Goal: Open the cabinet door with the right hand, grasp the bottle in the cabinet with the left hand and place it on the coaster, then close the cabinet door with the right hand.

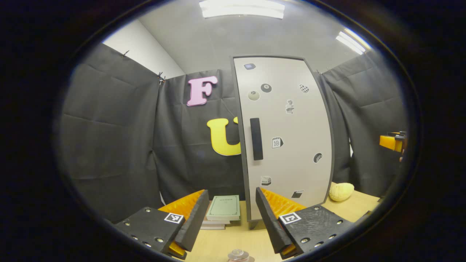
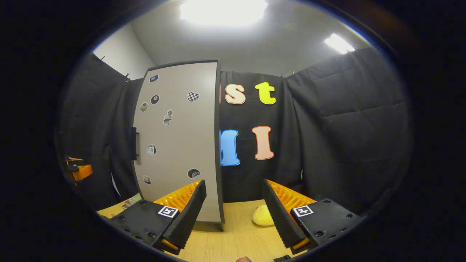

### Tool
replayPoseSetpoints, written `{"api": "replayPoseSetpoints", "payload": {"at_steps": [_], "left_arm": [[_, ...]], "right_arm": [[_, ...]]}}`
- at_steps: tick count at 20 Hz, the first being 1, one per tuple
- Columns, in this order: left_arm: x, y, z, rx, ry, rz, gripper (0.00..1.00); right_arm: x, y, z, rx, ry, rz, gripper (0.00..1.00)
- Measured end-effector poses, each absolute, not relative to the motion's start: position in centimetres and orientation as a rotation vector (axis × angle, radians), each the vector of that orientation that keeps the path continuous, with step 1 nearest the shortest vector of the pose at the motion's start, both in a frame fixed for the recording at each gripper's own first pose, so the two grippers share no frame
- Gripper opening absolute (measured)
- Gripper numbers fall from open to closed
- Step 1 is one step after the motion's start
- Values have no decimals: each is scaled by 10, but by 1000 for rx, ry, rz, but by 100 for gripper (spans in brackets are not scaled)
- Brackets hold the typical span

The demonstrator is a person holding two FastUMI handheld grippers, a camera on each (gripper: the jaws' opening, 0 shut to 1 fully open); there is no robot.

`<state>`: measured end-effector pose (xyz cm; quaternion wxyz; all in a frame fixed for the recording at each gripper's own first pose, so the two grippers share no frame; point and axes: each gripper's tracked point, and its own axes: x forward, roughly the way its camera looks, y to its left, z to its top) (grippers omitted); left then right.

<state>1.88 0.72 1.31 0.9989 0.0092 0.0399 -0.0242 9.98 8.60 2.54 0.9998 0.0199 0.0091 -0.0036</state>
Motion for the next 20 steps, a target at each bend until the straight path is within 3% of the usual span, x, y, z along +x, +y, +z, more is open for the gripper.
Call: {"api": "replayPoseSetpoints", "payload": {"at_steps": [20], "left_arm": [[2,19,21,52,70,-33,80]], "right_arm": [[96,98,9,7,54,22,98]]}}
